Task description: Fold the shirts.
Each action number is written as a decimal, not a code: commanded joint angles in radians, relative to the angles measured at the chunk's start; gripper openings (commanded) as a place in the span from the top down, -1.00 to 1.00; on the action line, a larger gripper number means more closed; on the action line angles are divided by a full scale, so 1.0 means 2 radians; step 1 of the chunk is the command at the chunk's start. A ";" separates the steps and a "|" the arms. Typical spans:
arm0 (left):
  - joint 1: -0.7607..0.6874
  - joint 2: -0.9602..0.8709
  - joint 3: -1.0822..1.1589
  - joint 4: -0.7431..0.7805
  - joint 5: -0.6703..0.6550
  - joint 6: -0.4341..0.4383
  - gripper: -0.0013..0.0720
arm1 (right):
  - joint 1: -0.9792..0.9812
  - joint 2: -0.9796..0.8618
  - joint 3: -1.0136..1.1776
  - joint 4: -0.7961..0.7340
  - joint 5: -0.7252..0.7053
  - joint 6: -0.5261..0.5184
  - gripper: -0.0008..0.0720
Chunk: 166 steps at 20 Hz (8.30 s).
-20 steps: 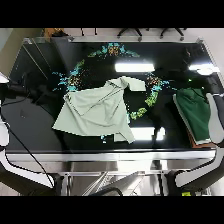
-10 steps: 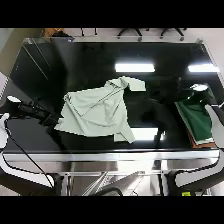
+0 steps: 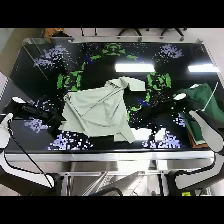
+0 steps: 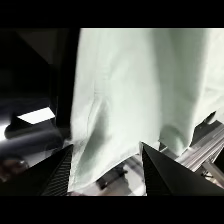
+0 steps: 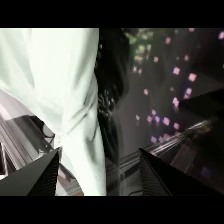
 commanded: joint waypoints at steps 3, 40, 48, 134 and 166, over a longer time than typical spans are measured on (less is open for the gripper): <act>0.049 0.002 0.044 -0.003 -0.053 -0.006 -0.43 | 0.030 0.000 -0.022 -0.006 -0.004 0.012 -0.52; -0.040 0.252 0.125 -0.277 -0.020 -0.014 0.94 | -0.031 0.178 0.298 -0.087 0.024 0.120 0.93; 0.009 0.470 0.344 -0.277 0.059 -0.045 0.94 | -0.037 0.264 0.605 -0.092 -0.109 0.087 0.94; 0.079 0.474 0.417 -0.061 0.059 -0.121 0.94 | -0.134 0.373 0.431 -0.033 -0.175 -0.023 0.93; -0.116 -0.141 0.346 0.026 0.049 -0.070 0.93 | -0.095 -0.179 0.370 -0.150 -0.020 0.080 0.93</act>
